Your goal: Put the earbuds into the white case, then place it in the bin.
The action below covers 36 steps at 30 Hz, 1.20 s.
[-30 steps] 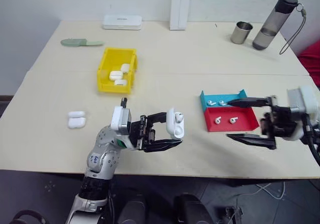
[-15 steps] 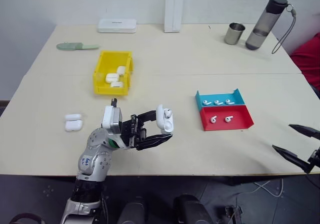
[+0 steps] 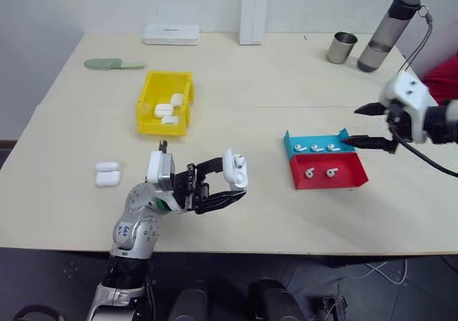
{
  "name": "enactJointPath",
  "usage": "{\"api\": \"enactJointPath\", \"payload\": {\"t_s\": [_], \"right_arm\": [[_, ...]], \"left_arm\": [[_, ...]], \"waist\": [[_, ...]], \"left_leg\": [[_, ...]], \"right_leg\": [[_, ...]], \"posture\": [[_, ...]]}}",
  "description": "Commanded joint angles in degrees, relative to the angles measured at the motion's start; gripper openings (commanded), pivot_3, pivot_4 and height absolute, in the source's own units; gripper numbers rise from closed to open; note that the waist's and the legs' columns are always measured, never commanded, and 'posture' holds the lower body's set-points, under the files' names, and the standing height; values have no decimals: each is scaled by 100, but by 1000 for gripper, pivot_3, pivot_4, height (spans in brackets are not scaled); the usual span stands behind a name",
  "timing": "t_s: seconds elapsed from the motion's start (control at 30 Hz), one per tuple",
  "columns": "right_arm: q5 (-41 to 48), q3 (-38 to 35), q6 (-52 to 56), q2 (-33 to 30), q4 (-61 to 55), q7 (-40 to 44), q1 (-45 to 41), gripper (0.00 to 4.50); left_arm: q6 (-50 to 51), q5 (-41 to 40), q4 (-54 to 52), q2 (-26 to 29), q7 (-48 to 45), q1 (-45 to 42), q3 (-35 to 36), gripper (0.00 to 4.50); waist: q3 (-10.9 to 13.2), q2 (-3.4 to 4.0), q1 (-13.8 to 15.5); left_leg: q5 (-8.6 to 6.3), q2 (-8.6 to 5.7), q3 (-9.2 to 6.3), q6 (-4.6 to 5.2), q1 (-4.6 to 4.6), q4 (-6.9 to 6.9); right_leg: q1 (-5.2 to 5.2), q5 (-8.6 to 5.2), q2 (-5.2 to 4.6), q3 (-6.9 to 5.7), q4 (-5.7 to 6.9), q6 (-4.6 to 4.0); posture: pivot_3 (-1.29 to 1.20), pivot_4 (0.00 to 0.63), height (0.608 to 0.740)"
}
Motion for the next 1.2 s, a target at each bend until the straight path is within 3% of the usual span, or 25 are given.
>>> {"api": "enactJointPath", "payload": {"t_s": [0.03, 0.1, 0.5, 1.2], "right_arm": [[-738, 531, -390, 174, 834, 150, -516, 3575], [-1060, 721, -704, 360, 1375, 21, -799, 2922], [-2119, 1177, -1632, 1235, 3302, -91, -1732, 2922], [-2842, 1336, -1753, 1481, 3676, 454, -1920, 2922]], "left_arm": [[-103, -39, -94, -35, 3, -38, 1, 2761], [-116, -30, -75, -48, 10, -52, -2, 2761], [-169, 8, -125, -87, 96, -35, -62, 2761], [-202, 26, -310, -72, 287, 63, -124, 2761]], "waist": [[-1, 0, 2], [0, -1, -3], [-1, 0, -194], [-1, 1, -205]], "left_leg": [[0, -1, -2, 0, -24, 4], [0, -6, 3, 0, -60, 25], [2, -6, 11, -4, -63, 20], [3, -6, 11, -5, -63, 48]], "right_leg": [[-21, 0, 0, -1, 5, 1], [-70, 3, -6, -2, 36, 4], [-95, 3, -6, -2, 78, 4], [-94, 3, -7, -3, 95, 4]], "posture": [[0, 150, 740], [0, 150, 740], [0, 150, 740], [0, 150, 740]]}}
